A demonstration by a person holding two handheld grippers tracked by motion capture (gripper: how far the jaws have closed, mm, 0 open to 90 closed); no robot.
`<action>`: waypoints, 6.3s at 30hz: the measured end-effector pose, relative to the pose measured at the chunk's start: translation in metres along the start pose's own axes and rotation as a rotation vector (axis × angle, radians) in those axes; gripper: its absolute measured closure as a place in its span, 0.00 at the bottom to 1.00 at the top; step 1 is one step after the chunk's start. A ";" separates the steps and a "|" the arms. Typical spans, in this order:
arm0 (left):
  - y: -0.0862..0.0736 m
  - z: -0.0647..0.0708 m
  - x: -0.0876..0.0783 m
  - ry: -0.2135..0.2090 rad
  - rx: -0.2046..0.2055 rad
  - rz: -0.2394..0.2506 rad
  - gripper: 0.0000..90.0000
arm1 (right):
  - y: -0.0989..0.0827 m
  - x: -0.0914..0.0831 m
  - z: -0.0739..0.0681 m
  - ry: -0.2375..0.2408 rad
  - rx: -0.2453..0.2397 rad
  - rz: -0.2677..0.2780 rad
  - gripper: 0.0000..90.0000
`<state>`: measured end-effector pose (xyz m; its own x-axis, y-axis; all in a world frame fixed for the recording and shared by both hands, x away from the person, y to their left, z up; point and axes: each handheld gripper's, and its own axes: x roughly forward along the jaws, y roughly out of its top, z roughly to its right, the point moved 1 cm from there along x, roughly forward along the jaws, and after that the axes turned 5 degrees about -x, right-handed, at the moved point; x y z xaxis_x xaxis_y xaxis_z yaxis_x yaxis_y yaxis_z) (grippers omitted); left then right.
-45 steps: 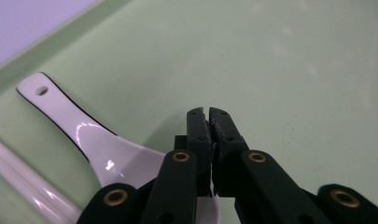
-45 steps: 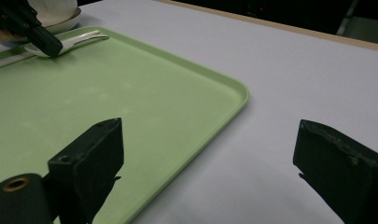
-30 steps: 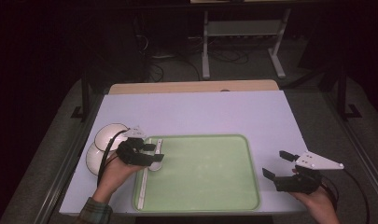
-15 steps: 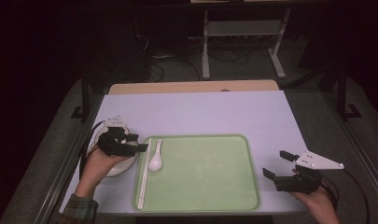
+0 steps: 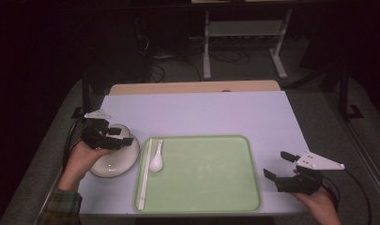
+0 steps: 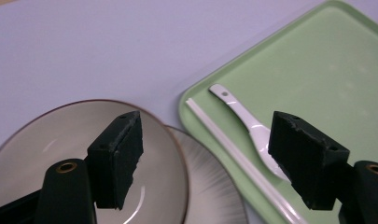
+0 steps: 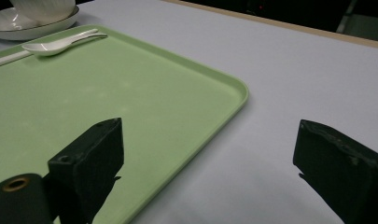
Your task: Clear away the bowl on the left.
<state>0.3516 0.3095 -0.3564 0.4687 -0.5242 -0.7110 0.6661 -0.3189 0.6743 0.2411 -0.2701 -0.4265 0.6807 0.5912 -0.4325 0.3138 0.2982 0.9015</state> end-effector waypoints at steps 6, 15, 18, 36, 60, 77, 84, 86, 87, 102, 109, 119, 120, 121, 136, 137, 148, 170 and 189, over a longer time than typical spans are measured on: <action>0.000 -0.022 -0.012 0.057 -0.033 -0.006 0.28 | 0.000 0.000 0.000 0.001 0.002 -0.001 0.09; 0.003 -0.055 -0.019 0.139 -0.099 -0.029 0.28 | 0.001 0.001 -0.001 0.001 -0.001 -0.006 0.09; 0.001 -0.066 -0.014 0.155 -0.137 -0.063 0.28 | 0.000 0.002 0.000 0.001 -0.002 -0.008 0.09; -0.023 -0.097 0.019 0.159 -0.249 -0.252 0.59 | 0.000 0.001 0.000 -0.001 0.001 -0.006 0.09; -0.021 -0.100 0.020 0.090 -0.338 -0.240 0.88 | 0.000 0.000 0.000 -0.004 0.001 -0.007 0.09; -0.009 -0.089 0.011 0.109 -0.283 -0.215 0.91 | 0.000 0.000 0.001 -0.006 0.002 -0.005 0.09; 0.006 -0.075 0.003 0.092 -0.239 -0.187 0.91 | 0.000 0.000 0.001 -0.006 0.001 -0.003 0.09; 0.011 -0.068 0.002 0.076 -0.227 -0.173 0.91 | 0.000 0.000 0.001 -0.007 0.001 -0.002 0.09; 0.014 -0.065 0.002 0.066 -0.217 -0.171 0.91 | 0.000 0.000 0.001 -0.006 0.002 -0.002 0.09; 0.051 -0.016 0.028 -0.015 -0.098 -0.181 0.91 | 0.000 0.000 0.001 -0.002 0.001 0.000 0.09; 0.067 0.008 0.047 -0.057 -0.052 -0.195 0.91 | 0.001 0.000 0.000 0.000 0.002 0.003 0.09; 0.087 0.038 0.075 -0.101 0.000 -0.216 0.91 | 0.001 0.000 -0.001 0.004 0.002 0.006 0.09; 0.089 0.041 0.078 -0.106 0.007 -0.221 0.91 | 0.001 -0.001 0.000 0.004 0.003 0.007 0.09; 0.091 0.044 0.081 -0.112 0.015 -0.224 0.91 | 0.001 -0.001 0.000 0.003 0.003 0.008 0.09; 0.109 0.083 0.126 -0.177 0.058 -0.255 0.91 | 0.001 -0.003 0.001 0.005 0.013 0.021 0.09; 0.110 0.086 0.129 -0.180 0.064 -0.260 0.91 | 0.001 -0.003 0.001 0.006 0.013 0.023 0.09; 0.114 0.110 0.169 -0.221 0.075 -0.311 0.91 | 0.001 -0.002 0.000 0.014 0.011 0.028 0.09; 0.113 0.147 0.226 -0.246 0.090 -0.352 0.89 | 0.001 -0.002 0.000 0.018 0.009 0.029 0.09; 0.112 0.140 0.232 -0.237 0.097 -0.321 0.75 | 0.001 -0.003 0.001 0.017 0.010 0.030 0.09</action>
<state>0.4534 0.0414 -0.4179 0.0915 -0.5493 -0.8306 0.6936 -0.5633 0.4490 0.2398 -0.2720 -0.4240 0.6785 0.6129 -0.4050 0.2999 0.2722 0.9143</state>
